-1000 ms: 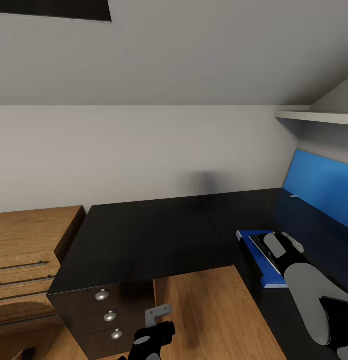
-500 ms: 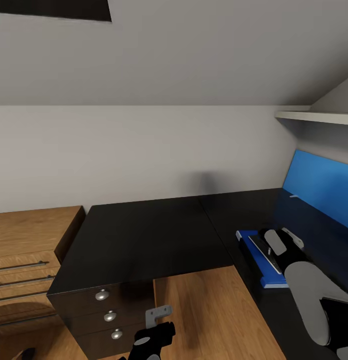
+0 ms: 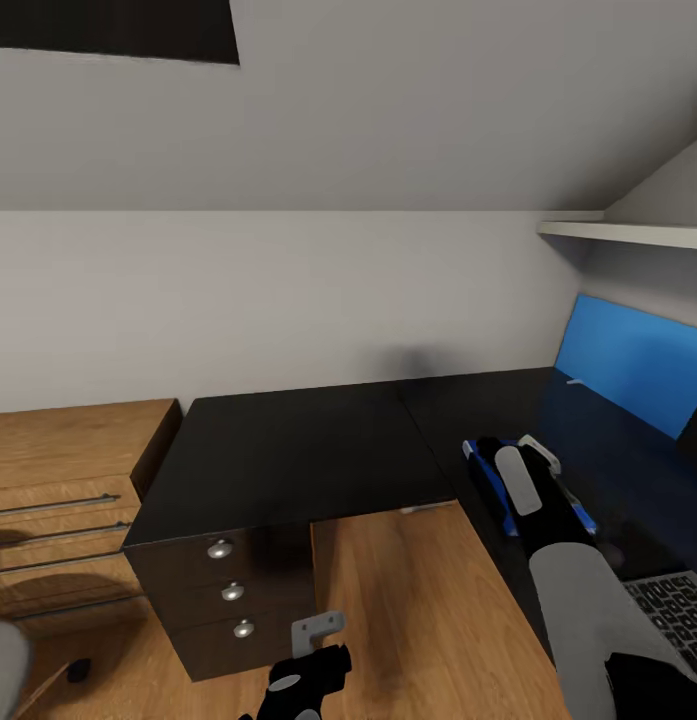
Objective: In the bedroom, organize the workspace by keeping the computer under the desk, ensuring the monitor is on the desk, placing the keyboard on the desk next to the monitor, placing the mouse on the desk next to the keyboard, moving the folder from the swivel chair onto the desk next to the mouse, stacking the notebook on top of the folder with the pen on top of the notebook, and positioning the swivel chair next to the desk.
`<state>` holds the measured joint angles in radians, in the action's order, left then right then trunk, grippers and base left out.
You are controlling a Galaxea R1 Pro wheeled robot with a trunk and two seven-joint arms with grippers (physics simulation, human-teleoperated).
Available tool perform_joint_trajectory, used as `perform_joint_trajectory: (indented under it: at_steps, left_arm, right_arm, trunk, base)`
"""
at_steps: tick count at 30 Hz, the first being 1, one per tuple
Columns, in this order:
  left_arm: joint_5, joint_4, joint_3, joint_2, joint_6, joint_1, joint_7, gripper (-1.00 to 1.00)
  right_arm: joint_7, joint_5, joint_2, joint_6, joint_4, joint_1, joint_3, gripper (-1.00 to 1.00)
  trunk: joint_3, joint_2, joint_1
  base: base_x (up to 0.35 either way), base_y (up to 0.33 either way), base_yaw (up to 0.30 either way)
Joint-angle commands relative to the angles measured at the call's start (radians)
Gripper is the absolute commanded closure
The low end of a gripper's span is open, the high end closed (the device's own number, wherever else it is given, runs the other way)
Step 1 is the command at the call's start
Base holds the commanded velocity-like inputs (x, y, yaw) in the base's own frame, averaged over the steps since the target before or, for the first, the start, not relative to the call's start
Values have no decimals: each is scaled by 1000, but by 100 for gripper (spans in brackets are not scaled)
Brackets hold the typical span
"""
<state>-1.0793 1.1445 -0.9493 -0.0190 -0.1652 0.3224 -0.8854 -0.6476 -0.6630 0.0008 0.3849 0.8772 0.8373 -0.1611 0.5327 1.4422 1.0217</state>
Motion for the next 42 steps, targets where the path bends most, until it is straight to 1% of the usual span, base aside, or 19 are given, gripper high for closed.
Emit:
perform_joint_trajectory:
  at_steps: [1,2,7,11,15,16,18,19,20,23,24,25,26,29,32,35,37,40,42]
  left_arm:
    - [-2,2,-2,-1,-5,1,-6,-100]
    - [-3,1,-2,-1,-5,1,-6,-100]
    - [-5,-25,3,-1,-5,1,-4,-100]
    - [-3,-80,14,-1,-6,1,-3,-100]
    - [-2,-96,27,-3,-10,1,-1,-100]
    - [3,-181,112,10,-10,1,3,-100]
    - [4,-192,123,12,-10,1,3,-100]
    - [2,-221,158,6,-10,1,2,-100]
    - [1,-232,162,3,-9,1,2,-100]
    - [3,-349,172,-18,-7,1,5,-100]
    - [4,-371,173,-20,-6,1,7,-100]
    - [4,-415,174,-25,-4,1,15,-100]
    - [5,-435,175,-27,-4,1,22,-100]
    - [5,-534,178,-33,8,1,106,-100]
    - [3,-608,177,-37,57,1,177,-100]
    - [-1,-707,174,-41,117,1,254,-100]
    - [-1,-800,174,-41,156,1,361,-100]
    - [-2,-879,176,-42,217,1,520,-100]
    - [-3,-894,177,-41,233,1,557,-100]
  right_arm:
    - [-6,-5,6,4,7,-1,2,-100]
    - [-9,-4,27,4,39,-9,34,-100]
    - [-29,-5,44,3,42,-13,59,-100]
    - [-31,-4,48,1,40,-13,62,-100]
    - [-31,-3,50,-2,29,-14,95,-100]
    - [-22,-2,52,-12,-23,-14,141,-100]
    - [-20,-2,55,-24,-43,-14,166,-100]
    - [-17,-1,94,-83,-88,-14,264,-100]
    - [-17,0,100,-94,-99,-14,282,-100]
    - [-16,1,122,-188,-229,-22,414,-100]
    - [-16,1,124,-211,-260,-25,440,-100]
    - [-11,1,132,-265,-326,-33,494,-100]
    - [-8,1,137,-296,-361,-37,522,-100]
    - [15,7,174,-515,-584,-60,714,-100]
    - [63,12,174,-641,-712,-109,816,-100]
    - [157,27,174,-724,-762,-190,851,-100]
    - [242,39,174,-806,-782,-260,860,-100]
    - [335,39,137,-936,-825,-330,865,-100]
    - [355,37,127,-972,-845,-346,864,-100]
  trunk:
    - [1,1,-1]
    - [1,1,-1]
    - [1,1,-1]
    - [1,1,-1]
    - [1,1,-1]
    - [1,1,-1]
    - [1,1,-1]
    - [1,1,-1]
    - [1,1,-1]
    - [1,1,-1]
    - [1,1,-1]
    - [1,1,-1]
    - [1,1,-1]
    - [1,1,-1]
    - [1,1,-1]
    - [1,1,-1]
    - [1,1,-1]
    - [1,1,-1]
    - [1,1,-1]
  base:
    - [-335,0,0]
    - [-336,0,0]
    - [-336,0,0]
    - [-336,0,0]
    - [-336,0,0]
    - [-336,0,0]
    - [-336,0,0]
    - [-336,63,0]
    - [-336,68,0]
    - [-336,82,0]
    - [-336,91,0]
    - [-336,95,0]
    - [-336,96,0]
    - [-336,99,0]
    - [-336,100,0]
    - [-334,101,0]
    - [-257,79,0]
    - [-99,31,96]
    - [-32,10,217]
